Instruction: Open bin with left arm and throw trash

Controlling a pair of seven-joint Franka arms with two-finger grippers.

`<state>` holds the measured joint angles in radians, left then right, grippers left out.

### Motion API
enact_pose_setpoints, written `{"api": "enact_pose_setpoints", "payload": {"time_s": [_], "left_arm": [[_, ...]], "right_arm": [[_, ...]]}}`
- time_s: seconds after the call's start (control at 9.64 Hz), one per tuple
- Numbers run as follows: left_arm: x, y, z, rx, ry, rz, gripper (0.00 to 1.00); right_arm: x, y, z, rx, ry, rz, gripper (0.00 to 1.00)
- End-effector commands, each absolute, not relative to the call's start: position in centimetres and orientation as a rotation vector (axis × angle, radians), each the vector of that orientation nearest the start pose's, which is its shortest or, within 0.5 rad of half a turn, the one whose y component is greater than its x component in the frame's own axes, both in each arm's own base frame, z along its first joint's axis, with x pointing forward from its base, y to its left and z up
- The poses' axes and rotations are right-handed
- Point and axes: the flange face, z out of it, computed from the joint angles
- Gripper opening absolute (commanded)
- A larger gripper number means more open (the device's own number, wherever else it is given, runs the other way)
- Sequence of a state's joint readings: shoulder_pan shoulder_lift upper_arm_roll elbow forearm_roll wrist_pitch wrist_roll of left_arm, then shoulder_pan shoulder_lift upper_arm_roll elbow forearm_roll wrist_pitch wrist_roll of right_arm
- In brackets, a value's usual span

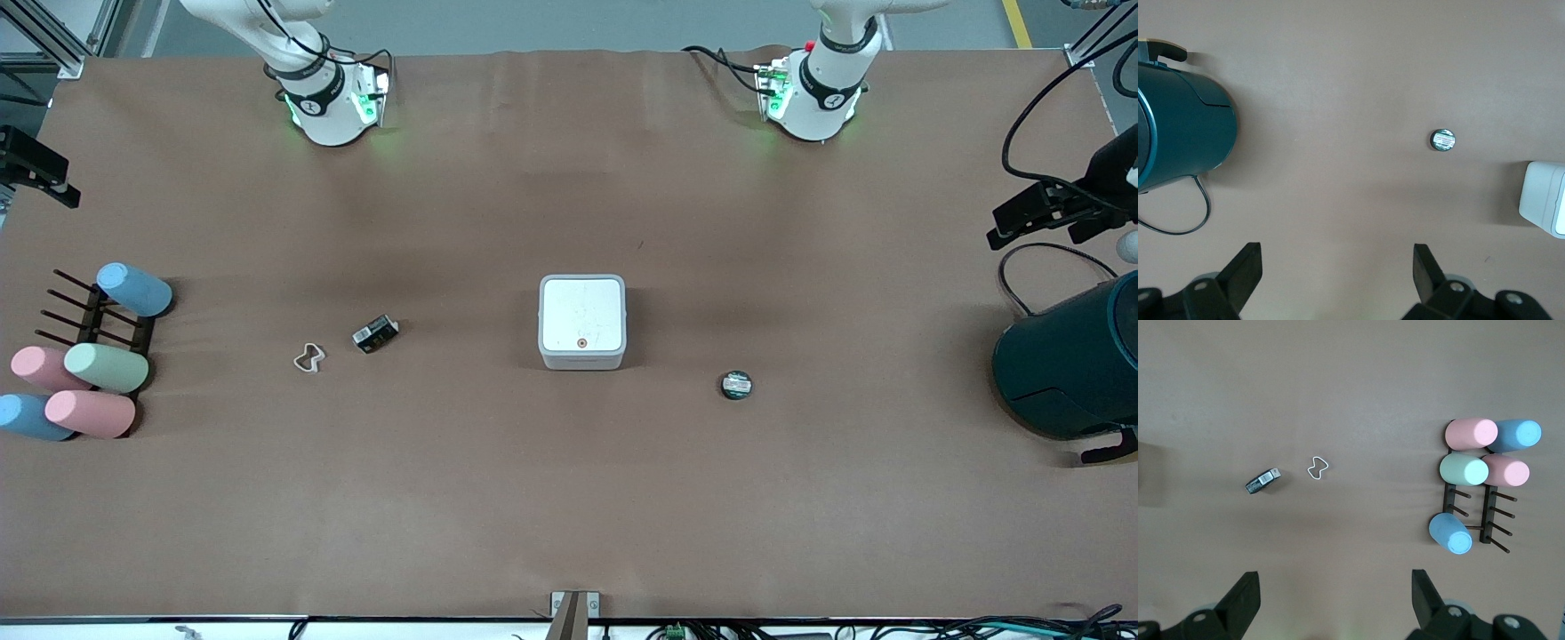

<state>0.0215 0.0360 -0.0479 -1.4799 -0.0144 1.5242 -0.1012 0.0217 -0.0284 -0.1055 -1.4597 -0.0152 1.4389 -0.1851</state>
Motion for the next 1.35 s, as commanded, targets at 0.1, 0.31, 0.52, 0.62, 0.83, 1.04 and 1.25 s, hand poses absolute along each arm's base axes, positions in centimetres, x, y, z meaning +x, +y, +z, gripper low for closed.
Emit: {"api": "enact_pose_setpoints", "payload": {"time_s": [0.1,0.31,0.52,0.62,0.83,1.04,1.25], "left_arm": [[56.3,-1.4,64.7,-3.143,-0.125,-0.009,1.0],[56.3,-0.5,64.7,-3.143,-0.145,-0.012,1.0],[56.3,-0.7,64.7,-3.145,-0.149,-0.009,1.0],[56.3,-1.2,64.5,-3.147,-0.14,0.001,1.0],[55.0,-5.1,63.6,-3.13,-0.063,0.155,1.0],[54.2,-9.3,63.3,-3.157,-0.088,0.211,1.0],[53.2,-17.8,61.4,-3.201,0.133,0.298,0.94]], "right_arm": [[53.0,-4.2,67.6,-3.131,-0.122,-0.011,1.0],[53.1,-3.1,67.7,-3.129,-0.129,-0.011,1.0],[53.2,-3.0,67.1,-3.128,-0.122,0.011,1.0],[53.4,-2.8,66.4,-3.126,-0.126,0.041,1.0],[54.7,-1.2,64.5,-3.101,-0.042,0.088,1.0],[56.5,1.2,61.5,-3.08,-0.059,0.135,1.0],[57.8,4.1,56.9,-3.065,0.099,0.108,1.0]]}}
